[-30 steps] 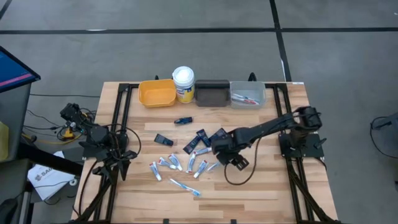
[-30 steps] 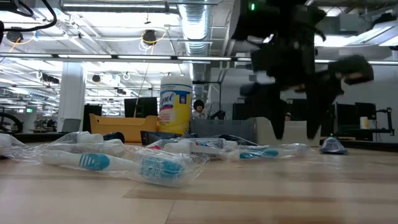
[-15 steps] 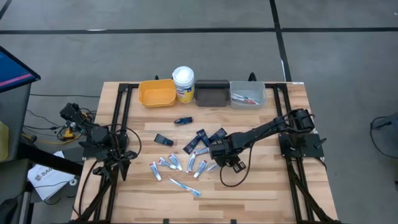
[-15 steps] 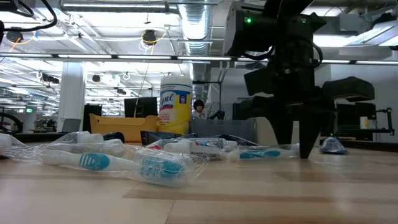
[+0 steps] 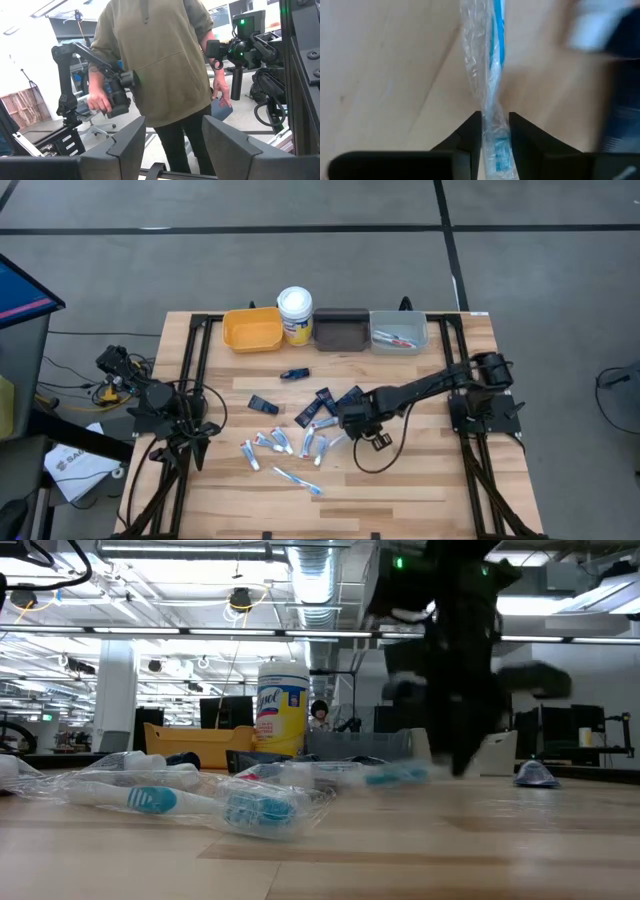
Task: Pick & Place Travel size toiletries
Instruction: Put the light blue toothbrush into the gray bin
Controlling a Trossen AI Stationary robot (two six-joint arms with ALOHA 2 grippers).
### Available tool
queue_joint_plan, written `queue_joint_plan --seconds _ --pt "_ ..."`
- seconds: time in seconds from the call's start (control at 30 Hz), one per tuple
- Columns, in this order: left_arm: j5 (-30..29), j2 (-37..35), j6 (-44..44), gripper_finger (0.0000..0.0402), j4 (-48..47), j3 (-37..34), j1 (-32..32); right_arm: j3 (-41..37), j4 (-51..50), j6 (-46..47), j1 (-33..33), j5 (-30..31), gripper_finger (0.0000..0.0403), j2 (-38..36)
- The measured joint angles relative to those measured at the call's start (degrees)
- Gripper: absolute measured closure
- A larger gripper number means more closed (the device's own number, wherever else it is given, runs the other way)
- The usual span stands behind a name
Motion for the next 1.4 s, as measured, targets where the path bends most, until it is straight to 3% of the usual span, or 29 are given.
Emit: queue_joint_plan --seconds 0.27,0.5,0.73,1.03,1.4 --pt "0.0 0.1 0.0 0.0211 0.4 0.0 0.0 0.1 -0.6 1.2 -5.3 -0.2 0.0325 -10.6" --pt "0.0 0.1 0.0 0.0211 0.4 0.0 0.0 0.2 -1.7 1.2 -15.7 5.8 0.0325 -20.4" --pt "0.0 0.1 0.0 0.0211 0.4 0.0 0.0 0.2 -5.0 1.2 -29.5 15.6 0.0325 -26.1" --pt "0.0 0.1 0.0 0.0211 0.5 0.0 0.0 0.3 -7.0 1.0 -44.9 16.5 0.0325 -25.7" --pt "0.0 0.1 0.0 0.0211 0.5 0.0 0.0 0.3 -9.0 0.6 -53.0 16.1 0.0325 -17.8"
